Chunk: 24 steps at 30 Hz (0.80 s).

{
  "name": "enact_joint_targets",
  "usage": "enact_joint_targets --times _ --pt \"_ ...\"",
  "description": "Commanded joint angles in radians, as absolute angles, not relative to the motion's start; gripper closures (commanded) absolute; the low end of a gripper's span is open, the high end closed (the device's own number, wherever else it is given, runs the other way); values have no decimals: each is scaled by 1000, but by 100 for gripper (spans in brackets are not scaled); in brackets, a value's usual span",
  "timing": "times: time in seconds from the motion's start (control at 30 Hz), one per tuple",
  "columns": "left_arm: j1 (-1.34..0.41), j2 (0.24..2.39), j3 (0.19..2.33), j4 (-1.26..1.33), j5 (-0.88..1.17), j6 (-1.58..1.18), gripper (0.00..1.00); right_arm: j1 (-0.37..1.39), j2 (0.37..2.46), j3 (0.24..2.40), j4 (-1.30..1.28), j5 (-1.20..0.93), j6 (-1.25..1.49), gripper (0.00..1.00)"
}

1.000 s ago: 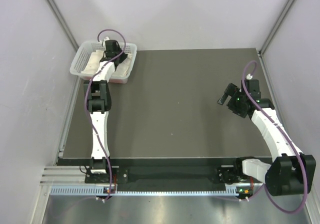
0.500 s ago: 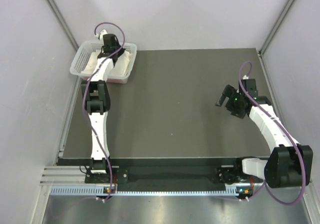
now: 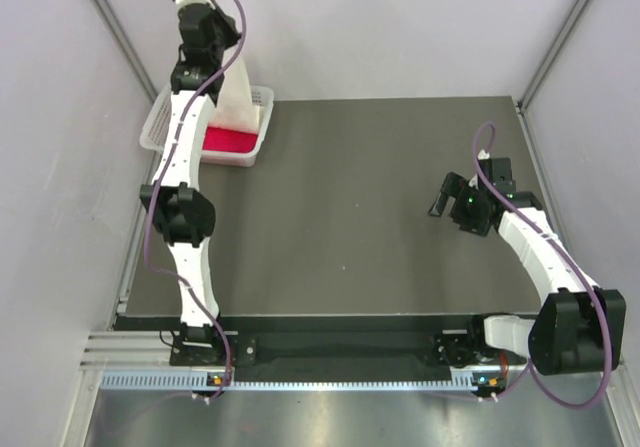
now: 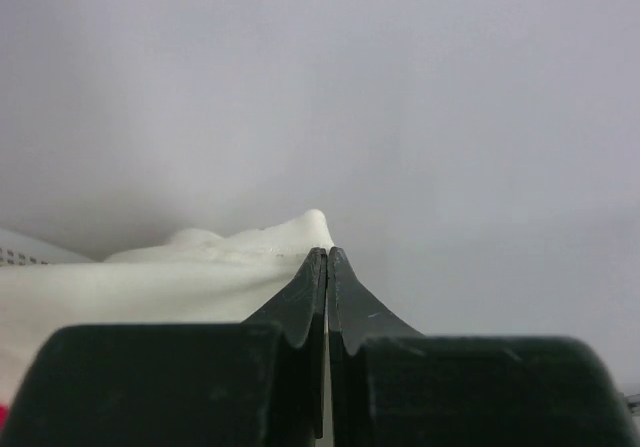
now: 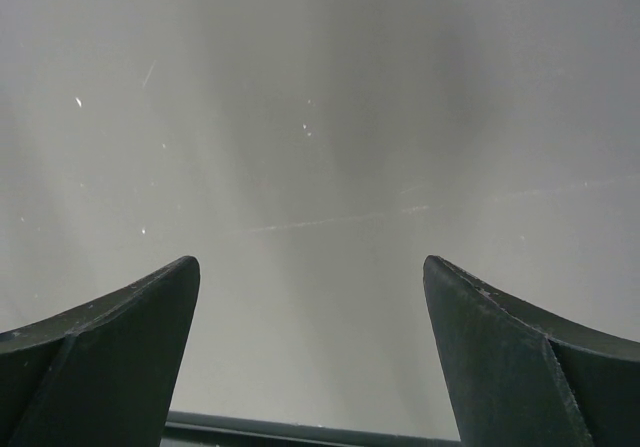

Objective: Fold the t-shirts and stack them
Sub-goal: Move the tshirt to the center of the board

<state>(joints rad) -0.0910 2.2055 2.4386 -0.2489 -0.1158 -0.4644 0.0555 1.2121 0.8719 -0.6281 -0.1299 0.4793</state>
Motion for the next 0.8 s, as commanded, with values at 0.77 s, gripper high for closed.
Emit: enact_joint_targets --times 0.77 --pt "-254 1188 1781 -263 379 -1059 100 354 999 839 -571 -355 354 15"
